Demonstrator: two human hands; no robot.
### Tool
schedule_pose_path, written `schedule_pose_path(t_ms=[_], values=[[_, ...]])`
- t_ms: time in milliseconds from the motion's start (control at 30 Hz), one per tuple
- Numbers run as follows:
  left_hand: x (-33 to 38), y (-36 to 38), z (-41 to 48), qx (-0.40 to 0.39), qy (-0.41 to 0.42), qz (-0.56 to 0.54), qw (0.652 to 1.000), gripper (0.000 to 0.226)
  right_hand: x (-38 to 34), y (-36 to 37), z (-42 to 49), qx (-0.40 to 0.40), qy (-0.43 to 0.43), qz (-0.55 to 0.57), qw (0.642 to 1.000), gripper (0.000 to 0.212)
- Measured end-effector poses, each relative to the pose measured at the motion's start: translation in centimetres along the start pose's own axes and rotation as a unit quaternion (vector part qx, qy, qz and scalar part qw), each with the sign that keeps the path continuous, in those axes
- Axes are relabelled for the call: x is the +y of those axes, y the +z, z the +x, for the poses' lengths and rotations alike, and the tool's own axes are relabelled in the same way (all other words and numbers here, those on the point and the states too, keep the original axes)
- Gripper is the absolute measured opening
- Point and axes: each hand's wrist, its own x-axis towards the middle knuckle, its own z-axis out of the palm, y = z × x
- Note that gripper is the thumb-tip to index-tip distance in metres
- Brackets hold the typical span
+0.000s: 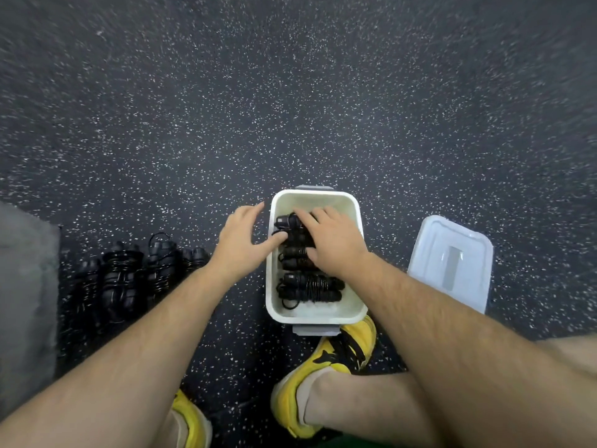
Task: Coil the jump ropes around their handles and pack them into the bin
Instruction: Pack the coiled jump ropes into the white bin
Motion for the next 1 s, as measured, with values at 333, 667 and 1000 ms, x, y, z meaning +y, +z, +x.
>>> schedule_pose_path(t_ms=[333, 667, 1000], values=[[-2.6, 4.1, -0.9, -0.034, 0.028, 0.101, 0.994, 0.071, -0.1, 4.8, 4.3, -0.064, 0.071, -0.043, 0.994, 0.079], [-3.0, 3.2, -0.8, -0.047, 0.044, 0.108, 0.992, 0.066, -0.1, 4.2, 4.1, -0.071, 0.098, -0.045, 0.992, 0.086], [-6.4, -2.3, -2.8, 0.082, -0.078, 0.199, 0.973, 0.06, -12.9, 0.0, 6.4, 0.017, -0.119, -0.015, 0.993, 0.063]])
